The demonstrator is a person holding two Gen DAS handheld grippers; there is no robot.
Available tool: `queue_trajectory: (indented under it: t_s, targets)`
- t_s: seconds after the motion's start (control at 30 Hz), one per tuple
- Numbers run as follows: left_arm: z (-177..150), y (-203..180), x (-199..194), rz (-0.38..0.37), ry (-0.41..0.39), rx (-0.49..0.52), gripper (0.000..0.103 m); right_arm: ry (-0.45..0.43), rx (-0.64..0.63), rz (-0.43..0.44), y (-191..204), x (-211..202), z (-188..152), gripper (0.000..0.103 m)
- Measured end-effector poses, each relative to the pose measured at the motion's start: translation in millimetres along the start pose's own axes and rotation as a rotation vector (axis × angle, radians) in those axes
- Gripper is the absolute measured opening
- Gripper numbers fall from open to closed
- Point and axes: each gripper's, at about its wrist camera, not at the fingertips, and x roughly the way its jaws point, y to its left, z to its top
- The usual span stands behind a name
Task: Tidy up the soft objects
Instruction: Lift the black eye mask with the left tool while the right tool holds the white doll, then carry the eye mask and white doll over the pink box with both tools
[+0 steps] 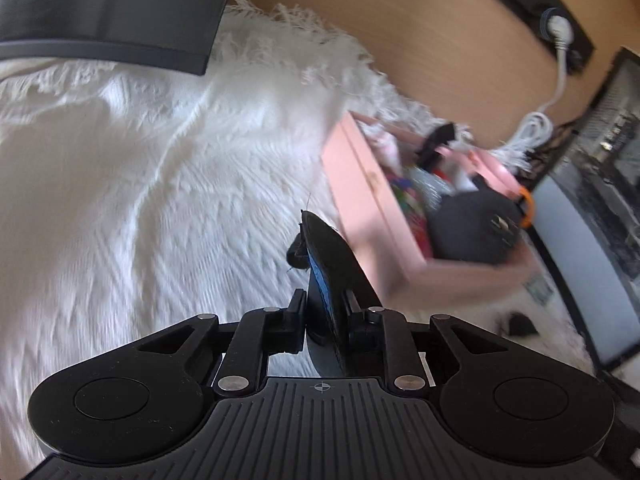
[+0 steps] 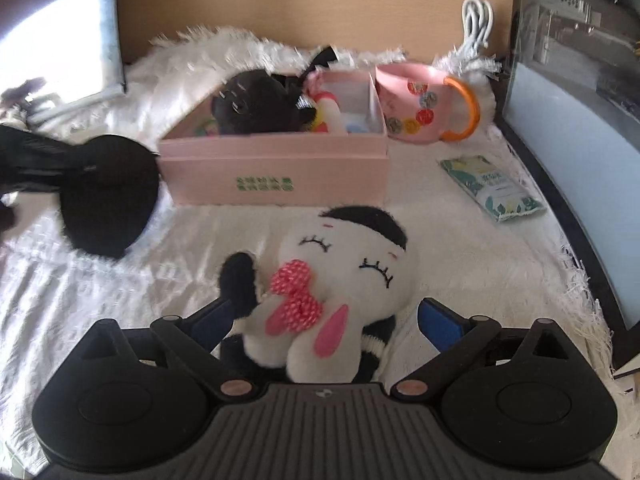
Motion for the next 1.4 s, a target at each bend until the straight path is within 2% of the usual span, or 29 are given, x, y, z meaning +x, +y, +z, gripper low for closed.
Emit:
queue_trajectory:
  t_s: [0.1,0.17,0.23,0.33,0.43,0.5,0.63,0.83,0.9,1.03,1.1,1.17,1.23,1.33,1.37,1.4]
  targets:
    - [-17,-2,-18,-0.033,-0.003,-0.026,0.021,0.056,0.000,0.003,-1,16,3,0.099]
    - [-27,-5,-28,-0.066,0.005,-0.043,0.021,0.052,0.021,0.017,-4,18,6,0.096]
    - [-38,-13,-40,-0.091,0.008,-0.039,0.021,0.049,0.030,0.037,-4,17,10,0.075]
    - [-56,-30,-53,-0.114,0.014,0.005,0.021,0.055,-0.009,0.069,0,7,16,0.054]
    - [-66,-45,-62,-0.171,0.040,0.028,0.021,0.051,-0.042,0.101,1,-16,23,0.051]
    - [-63,-57,-69,-0.202,0.028,0.069,0.021,0.032,-0.057,0.120,0,-37,26,0.050]
    - [-29,-77,-82,-0.269,-0.053,0.111,0.021,-0.048,-0.076,0.102,-10,-77,34,0.050]
    - [60,-105,-69,-0.341,-0.208,0.133,0.021,-0.136,-0.016,0.049,-30,-110,44,0.050]
    - [94,-117,-57,-0.364,-0.257,0.118,0.021,-0.157,-0.003,0.032,-35,-116,45,0.050]
    - [145,-135,-26,-0.418,-0.296,0.054,0.021,-0.164,0.014,-0.011,-44,-121,42,0.050]
    - [159,-143,-3,-0.406,-0.284,0.044,0.021,-0.159,0.032,-0.029,-49,-122,37,0.050]
    - [160,-144,29,-0.370,-0.216,0.022,0.021,-0.143,0.056,-0.038,-55,-120,33,0.050]
    - [148,-138,63,-0.296,-0.119,0.011,0.021,-0.117,0.077,-0.041,-61,-112,28,0.050]
    - [121,-121,114,-0.129,0.064,-0.003,0.023,-0.083,0.102,-0.022,-68,-101,22,0.050]
    - [112,-115,124,-0.086,0.097,-0.008,0.030,-0.074,0.111,-0.007,-69,-96,23,0.050]
    - [104,-106,129,-0.085,0.093,-0.025,0.043,-0.068,0.119,0.011,-71,-91,25,0.050]
